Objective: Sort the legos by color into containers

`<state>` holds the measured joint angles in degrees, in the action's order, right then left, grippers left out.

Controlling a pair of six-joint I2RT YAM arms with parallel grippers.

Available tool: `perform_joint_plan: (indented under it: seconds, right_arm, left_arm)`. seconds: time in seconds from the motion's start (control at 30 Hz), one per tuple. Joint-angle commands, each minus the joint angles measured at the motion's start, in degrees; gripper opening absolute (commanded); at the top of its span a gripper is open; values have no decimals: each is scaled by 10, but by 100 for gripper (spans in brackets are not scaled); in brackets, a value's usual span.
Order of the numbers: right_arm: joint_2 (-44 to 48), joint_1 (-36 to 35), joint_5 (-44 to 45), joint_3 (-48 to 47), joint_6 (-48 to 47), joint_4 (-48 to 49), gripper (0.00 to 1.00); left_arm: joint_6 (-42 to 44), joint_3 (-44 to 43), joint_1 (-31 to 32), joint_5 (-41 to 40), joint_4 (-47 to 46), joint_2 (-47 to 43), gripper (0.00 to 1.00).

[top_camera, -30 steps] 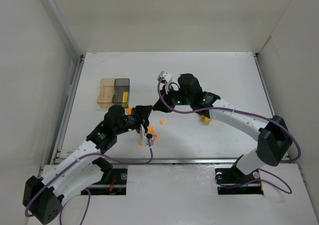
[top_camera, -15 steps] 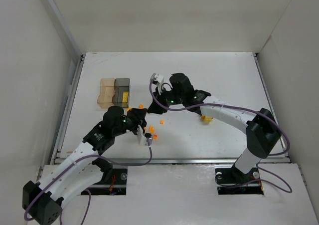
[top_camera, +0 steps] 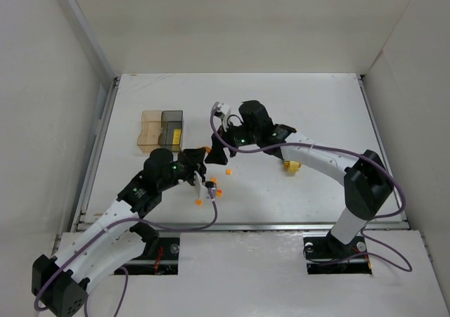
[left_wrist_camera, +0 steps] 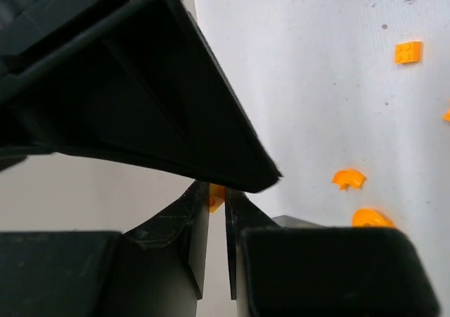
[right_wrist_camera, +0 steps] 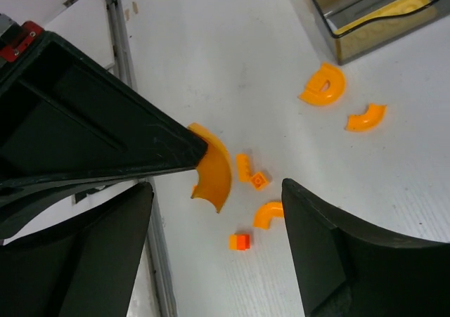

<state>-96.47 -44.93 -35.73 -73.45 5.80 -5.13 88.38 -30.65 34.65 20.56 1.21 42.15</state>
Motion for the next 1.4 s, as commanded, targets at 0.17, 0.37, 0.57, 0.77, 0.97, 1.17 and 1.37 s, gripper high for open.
perform_joint_plan:
  seconds: [0.17, 0.37, 0.57, 0.77, 0.97, 1.17, 1.37]
  right_arm:
    - [30, 58, 9, -4, -1, 17, 97]
    - [46, 100, 19, -15, 4, 17, 100]
    - [18, 128, 31, -41, 4, 17, 100]
    - [-28, 146, 7, -77, -1, 17, 100]
    - [-86, 158, -23, -128, -6, 17, 100]
    - [-122, 177, -49, -167, -6, 17, 100]
    - [-127, 182, -49, -167, -6, 17, 100]
  left_arm:
    - [-180, -5, 1, -44, 47, 26, 0]
    - [-413, -32, -11, -59, 46, 69, 0]
    - [-626, -59, -81, -116, 0, 116, 0]
    - [-761, -113, -179, -134, -35, 172, 0]
    - [-863, -129, -261, -108, -98, 244, 0]
    - [-905, -141, -324, -62, -166, 331, 0]
    - [-873, -147, -347, -24, -194, 377, 23]
